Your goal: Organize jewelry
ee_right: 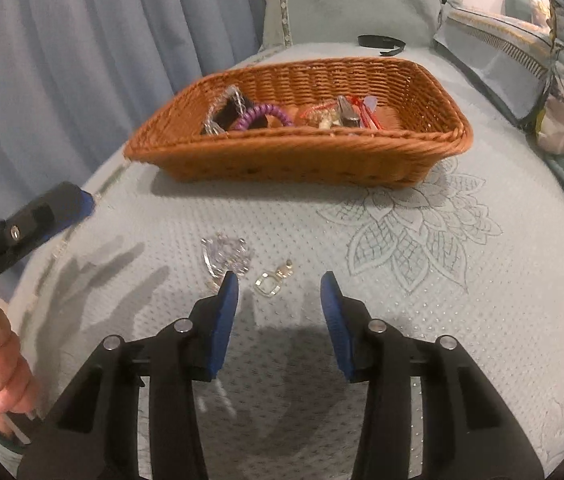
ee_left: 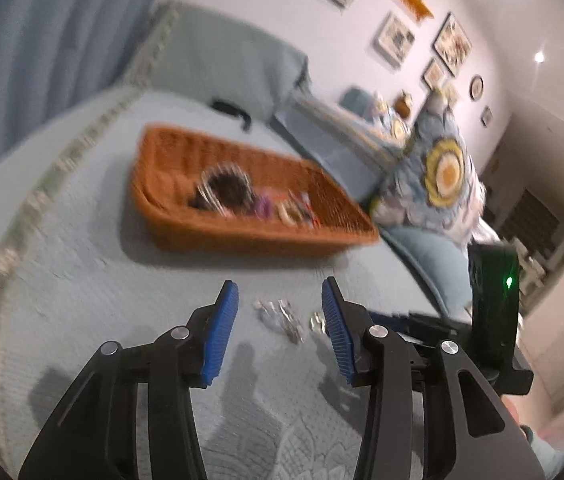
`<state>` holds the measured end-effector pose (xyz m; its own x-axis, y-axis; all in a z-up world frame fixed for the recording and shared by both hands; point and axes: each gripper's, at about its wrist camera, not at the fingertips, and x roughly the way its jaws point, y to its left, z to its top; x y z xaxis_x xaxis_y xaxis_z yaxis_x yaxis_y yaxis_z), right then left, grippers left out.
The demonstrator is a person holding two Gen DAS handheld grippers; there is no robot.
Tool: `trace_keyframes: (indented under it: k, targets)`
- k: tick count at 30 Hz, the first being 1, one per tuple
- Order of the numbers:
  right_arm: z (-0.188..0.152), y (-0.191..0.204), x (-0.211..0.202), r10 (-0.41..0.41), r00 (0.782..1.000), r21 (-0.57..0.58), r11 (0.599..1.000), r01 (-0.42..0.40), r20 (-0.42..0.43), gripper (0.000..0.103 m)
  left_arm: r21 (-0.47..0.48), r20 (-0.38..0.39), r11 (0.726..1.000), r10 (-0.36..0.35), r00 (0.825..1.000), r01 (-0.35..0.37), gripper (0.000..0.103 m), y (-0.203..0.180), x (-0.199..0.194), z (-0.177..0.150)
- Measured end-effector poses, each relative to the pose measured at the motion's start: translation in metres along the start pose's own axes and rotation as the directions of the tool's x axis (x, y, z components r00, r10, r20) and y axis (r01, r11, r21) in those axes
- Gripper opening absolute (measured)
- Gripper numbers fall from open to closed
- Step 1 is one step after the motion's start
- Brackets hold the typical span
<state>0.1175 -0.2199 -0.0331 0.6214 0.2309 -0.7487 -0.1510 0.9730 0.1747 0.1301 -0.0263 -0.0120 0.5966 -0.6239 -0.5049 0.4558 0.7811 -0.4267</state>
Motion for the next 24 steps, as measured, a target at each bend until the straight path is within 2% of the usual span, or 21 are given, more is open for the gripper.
trace_keyframes:
  k: [5,10,14,15,16,17,20,24]
  targets:
    - [-0.003,-0.006,-0.001,0.013,1.0,0.001,1.0,-0.013,-0.004,0.039,0.032,-0.108,0.999,0.022,0.994,-0.019,0.041,-0.007,0.039,-0.003]
    - [-0.002,-0.008,-0.001,0.003,1.0,-0.007,1.0,-0.003,-0.009,0.039,0.033,-0.176,0.998,0.054,0.983,-0.049,0.036,-0.007,0.064,-0.008]
    - [-0.002,-0.012,-0.002,0.016,1.0,0.007,1.0,-0.016,-0.012,0.039,0.026,-0.193,0.998,0.063,0.979,-0.059,0.034,-0.009,0.075,-0.005]
    - [-0.002,-0.012,-0.002,0.016,1.0,0.008,1.0,-0.016,-0.012,0.039,0.026,-0.201,0.998,0.066,0.977,-0.062,0.028,-0.01,0.08,-0.003]
    - [-0.002,-0.012,-0.002,0.017,1.0,0.009,1.0,-0.016,-0.014,0.039,0.026,-0.208,0.997,0.075,0.975,-0.071,0.012,-0.011,0.085,-0.001]
    - [-0.002,-0.013,-0.001,0.017,1.0,0.008,1.0,-0.017,-0.015,0.039,0.024,-0.215,0.997,0.075,0.974,-0.071,0.008,-0.011,0.087,-0.001]
    - [-0.002,-0.01,-0.001,0.028,0.999,-0.004,1.0,-0.028,-0.02,0.039,0.014,-0.203,0.998,0.061,0.977,-0.059,0.008,-0.011,0.083,0.0]
    - [-0.002,-0.002,0.001,0.044,0.999,-0.036,0.998,-0.045,-0.028,0.039,-0.019,-0.159,0.999,0.027,0.987,-0.03,0.008,-0.005,0.056,0.004]
